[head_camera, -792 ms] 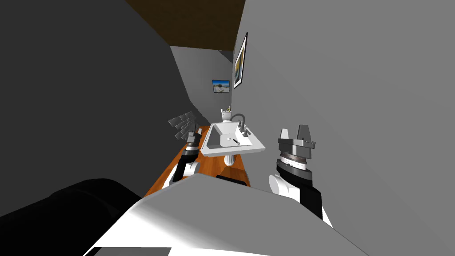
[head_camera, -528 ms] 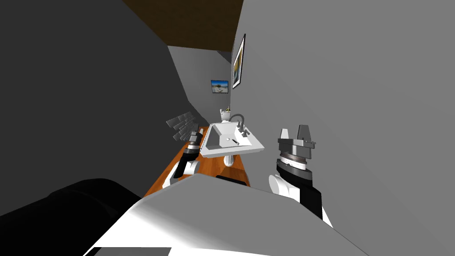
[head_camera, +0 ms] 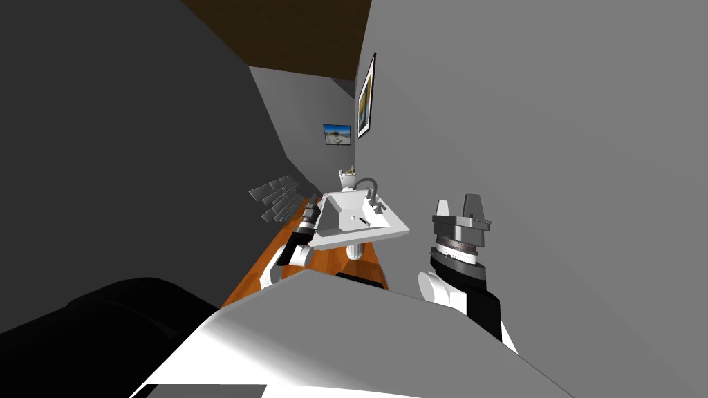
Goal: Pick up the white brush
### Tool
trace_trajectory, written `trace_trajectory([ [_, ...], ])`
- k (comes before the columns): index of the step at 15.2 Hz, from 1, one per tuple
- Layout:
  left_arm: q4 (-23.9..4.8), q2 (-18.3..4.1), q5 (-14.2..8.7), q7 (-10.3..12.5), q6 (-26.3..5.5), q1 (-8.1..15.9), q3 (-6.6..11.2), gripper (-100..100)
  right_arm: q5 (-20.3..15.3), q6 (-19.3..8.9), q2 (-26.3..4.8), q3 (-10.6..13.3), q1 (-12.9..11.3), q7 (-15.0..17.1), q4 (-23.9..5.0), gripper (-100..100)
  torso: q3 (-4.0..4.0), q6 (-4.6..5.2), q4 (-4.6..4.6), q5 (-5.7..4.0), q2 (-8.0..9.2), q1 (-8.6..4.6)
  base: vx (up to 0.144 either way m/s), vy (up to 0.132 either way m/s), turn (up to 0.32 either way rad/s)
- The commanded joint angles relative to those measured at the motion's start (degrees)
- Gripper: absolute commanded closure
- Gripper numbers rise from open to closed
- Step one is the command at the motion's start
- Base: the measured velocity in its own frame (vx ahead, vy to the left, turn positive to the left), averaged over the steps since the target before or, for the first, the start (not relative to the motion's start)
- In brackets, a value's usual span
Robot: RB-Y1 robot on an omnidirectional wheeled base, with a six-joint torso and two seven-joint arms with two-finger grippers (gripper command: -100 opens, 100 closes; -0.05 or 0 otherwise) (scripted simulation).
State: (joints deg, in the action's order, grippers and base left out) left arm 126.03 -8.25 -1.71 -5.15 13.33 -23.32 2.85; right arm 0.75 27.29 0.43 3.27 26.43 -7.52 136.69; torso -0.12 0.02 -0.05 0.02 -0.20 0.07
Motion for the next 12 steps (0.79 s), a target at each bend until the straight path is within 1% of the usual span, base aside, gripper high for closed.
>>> trace_trajectory([
  [1,-1.4,-0.6,-0.3,0.3,-2.9,1.6,-0.37,-100,0.0,0.0,0.0,0.0,0.0,0.0,0.0,0,0.0,0.0,0.0,0.0,0.0,0.0,0.041,0.015,-0.114],
  [2,-1.4,-0.6,-0.3,0.3,-4.2,1.6,-0.37,-100,0.0,0.0,0.0,0.0,0.0,0.0,0.0,0,0.0,0.01,0.0,0.0,-0.01,0.0,0.04,0.015,-0.097],
  [3,-1.4,-0.6,-0.3,0.3,-4.3,1.6,-0.37,-100,0.0,0.0,0.0,0.0,0.0,0.0,0.0,0,-0.01,0.0,0.0,0.0,-0.01,-0.01,0.028,0.012,-0.029],
  [4,-2.5,-0.9,-0.5,0.6,-6.2,3.0,-0.61,-100,0.0,0.0,0.0,0.0,0.0,0.0,0.0,0,0.01,-0.01,0.0,0.0,0.02,-0.02,0.031,0.009,-0.078],
  [5,-2.5,-0.9,-0.5,0.6,-7.1,3.0,-0.61,-100,0.0,0.0,0.0,0.0,0.0,0.0,0.0,0,0.01,0.01,0.0,0.0,0.02,-0.03,0.034,0.012,-0.091],
  [6,-2.5,-0.9,-0.5,0.6,-7.3,3.0,-0.61,-100,0.0,0.0,0.0,0.0,0.0,0.0,0.0,0,0.01,0.0,0.01,-0.01,0.02,-0.03,0.025,0.013,-0.036],
  [7,-3.6,-1.2,-0.7,0.9,-9.3,4.4,-0.86,-100,0.0,0.0,0.0,0.0,0.0,0.0,0.0,0,0.02,-0.01,0.01,-0.01,0.04,-0.03,0.033,0.013,-0.105],
  [8,-3.6,-1.2,-0.7,0.9,-10.5,4.4,-0.86,-100,0.0,0.0,0.0,0.0,0.0,0.0,0.0,0,0.02,0.02,0.01,-0.01,0.03,-0.02,0.036,0.017,-0.115],
  [9,-3.6,-1.2,-0.7,0.9,-10.5,4.4,-0.86,-100,0.0,0.0,0.0,0.0,0.0,0.0,0.0,0,0.01,0.0,0.0,0.0,0.02,-0.02,0.025,0.016,-0.033],
  [10,-4.8,-1.4,-1.0,1.2,-12.5,5.9,-1.13,-100,0.0,0.0,0.0,0.0,0.0,0.0,0.0,0,0.02,-0.01,0.01,0.0,0.04,-0.02,0.032,0.018,-0.088],
  [12,-4.8,-1.4,-1.0,1.2,-13.9,5.9,-1.13,-100,0.0,0.0,0.0,0.0,0.0,0.0,0.0,0,0.01,0.0,0.0,0.0,0.02,-0.01,0.033,0.016,-0.079],
])
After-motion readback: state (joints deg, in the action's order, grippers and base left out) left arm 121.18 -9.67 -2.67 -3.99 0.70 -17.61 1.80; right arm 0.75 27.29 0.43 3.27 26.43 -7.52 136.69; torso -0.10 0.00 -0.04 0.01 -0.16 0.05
